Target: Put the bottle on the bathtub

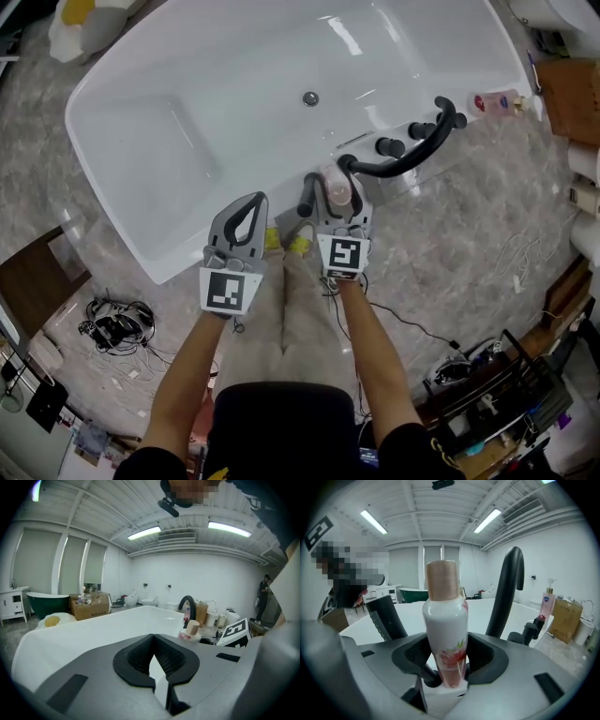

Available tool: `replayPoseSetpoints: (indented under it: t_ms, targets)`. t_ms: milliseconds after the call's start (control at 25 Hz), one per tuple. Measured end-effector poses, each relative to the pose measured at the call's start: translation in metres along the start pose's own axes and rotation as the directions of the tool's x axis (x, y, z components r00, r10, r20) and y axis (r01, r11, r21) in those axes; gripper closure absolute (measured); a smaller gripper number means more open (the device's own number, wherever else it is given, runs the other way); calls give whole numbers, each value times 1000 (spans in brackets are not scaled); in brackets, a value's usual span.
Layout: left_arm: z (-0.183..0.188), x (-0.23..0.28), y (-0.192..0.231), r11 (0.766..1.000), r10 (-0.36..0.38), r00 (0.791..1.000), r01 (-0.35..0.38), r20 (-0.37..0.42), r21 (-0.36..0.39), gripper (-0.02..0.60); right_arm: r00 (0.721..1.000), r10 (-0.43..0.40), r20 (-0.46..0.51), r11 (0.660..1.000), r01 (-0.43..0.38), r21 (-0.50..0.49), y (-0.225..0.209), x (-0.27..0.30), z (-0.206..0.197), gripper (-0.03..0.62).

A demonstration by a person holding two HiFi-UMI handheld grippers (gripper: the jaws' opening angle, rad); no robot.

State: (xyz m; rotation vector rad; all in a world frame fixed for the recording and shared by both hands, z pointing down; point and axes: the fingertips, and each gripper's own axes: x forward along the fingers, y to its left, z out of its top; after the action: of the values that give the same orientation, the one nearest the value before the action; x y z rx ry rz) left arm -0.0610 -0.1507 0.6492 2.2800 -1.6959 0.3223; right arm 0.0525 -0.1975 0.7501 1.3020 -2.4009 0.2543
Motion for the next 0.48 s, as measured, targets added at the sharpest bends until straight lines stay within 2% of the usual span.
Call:
replayPoseSetpoints:
  t_ms: [120,280,480]
  targets:
    - [-5,-1,-4,1000,-10,1000,10,-11,0,563,1000,5,4,999,-5,51,-5,-4,-2,370]
    - [-9,0,-7,1000,-21,1000,21,-21,1,563,1000,-5,0,1000,5,6,-7,-3,-2,370]
    - [-6,2,-12,999,-34,999,34,-13,5,563,997,-77,-26,997,76,-23,-17,0,-5,347]
